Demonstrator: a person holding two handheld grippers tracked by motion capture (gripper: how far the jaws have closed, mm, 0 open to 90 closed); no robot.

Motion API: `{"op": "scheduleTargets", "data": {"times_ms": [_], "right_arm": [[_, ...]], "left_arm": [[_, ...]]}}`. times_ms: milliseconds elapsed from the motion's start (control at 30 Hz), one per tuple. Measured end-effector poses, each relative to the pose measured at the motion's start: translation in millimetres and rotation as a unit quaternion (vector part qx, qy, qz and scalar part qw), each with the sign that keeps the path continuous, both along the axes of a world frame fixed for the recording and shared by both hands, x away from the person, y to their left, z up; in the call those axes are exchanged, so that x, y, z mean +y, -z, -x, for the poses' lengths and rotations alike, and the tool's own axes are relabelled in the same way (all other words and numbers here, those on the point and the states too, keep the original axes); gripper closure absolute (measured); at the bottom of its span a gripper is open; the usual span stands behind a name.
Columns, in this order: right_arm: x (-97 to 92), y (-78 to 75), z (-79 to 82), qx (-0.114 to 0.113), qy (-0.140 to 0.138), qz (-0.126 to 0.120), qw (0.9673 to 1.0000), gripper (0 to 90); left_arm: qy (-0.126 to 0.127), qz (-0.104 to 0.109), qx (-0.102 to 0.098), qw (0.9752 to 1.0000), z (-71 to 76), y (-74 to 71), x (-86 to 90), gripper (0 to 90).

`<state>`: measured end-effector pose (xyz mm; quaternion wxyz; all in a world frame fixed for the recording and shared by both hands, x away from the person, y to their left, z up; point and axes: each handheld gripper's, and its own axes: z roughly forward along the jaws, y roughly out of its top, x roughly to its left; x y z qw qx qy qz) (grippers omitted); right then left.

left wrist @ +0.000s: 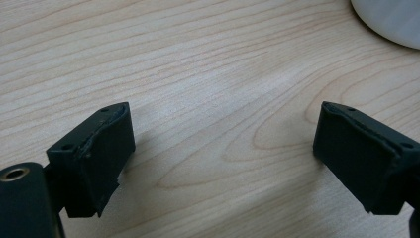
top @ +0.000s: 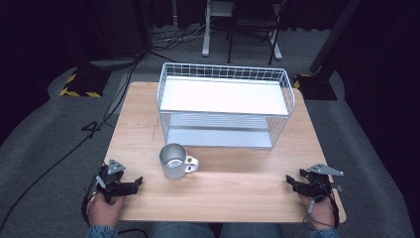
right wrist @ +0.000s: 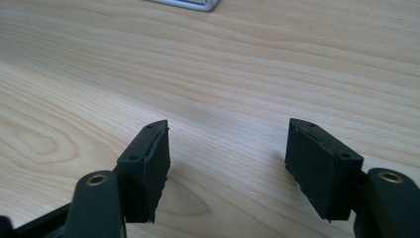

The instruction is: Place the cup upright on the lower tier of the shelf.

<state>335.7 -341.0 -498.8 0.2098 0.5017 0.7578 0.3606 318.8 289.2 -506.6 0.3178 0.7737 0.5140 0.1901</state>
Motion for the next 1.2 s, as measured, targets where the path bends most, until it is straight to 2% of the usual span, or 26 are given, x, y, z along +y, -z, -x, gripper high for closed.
{"op": "scheduleTargets", "data": {"times_ms": [300, 433, 467, 800, 967, 1033, 1067, 1200], "right_arm": [[13.3, -18.7, 6.2, -0.011, -0.036, -0.017, 0.9992, 34.7], [22.0, -27.5, 10.8, -0.02, -0.056, -0.02, 0.9981, 34.7], [29.0, -33.5, 14.3, -0.023, -0.069, -0.015, 0.9972, 35.1], [49.7, -49.5, 19.3, -0.033, -0.103, -0.024, 0.9939, 35.1], [70.7, -54.9, 18.0, -0.033, -0.132, -0.031, 0.9903, 35.1], [85.8, -58.5, 15.5, -0.034, -0.153, -0.031, 0.9872, 35.2], [85.8, -58.5, 15.5, -0.034, -0.153, -0.031, 0.9872, 35.2], [103.8, -63.2, 10.8, -0.035, -0.179, -0.036, 0.9826, 35.3]], "left_arm": [[0.0, 0.0, 0.0, 1.0, 0.0, 0.0, 0.0, 9.5], [0.0, 0.0, 0.0, 1.0, 0.0, 0.0, 0.0, 9.5], [0.0, 0.0, 0.0, 1.0, 0.0, 0.0, 0.0, 9.5], [0.0, 0.0, 0.0, 1.0, 0.0, 0.0, 0.0, 9.4], [0.0, 0.0, 0.0, 1.0, 0.0, 0.0, 0.0, 9.5], [0.0, -0.002, 0.0, 1.0, 0.5, -0.1, 0.1, 9.5], [0.0, -0.002, 0.0, 1.0, 0.5, -0.1, 0.1, 9.5], [-0.004, -0.002, -0.002, 1.0, 2.1, 0.0, -0.5, 9.5]]}}
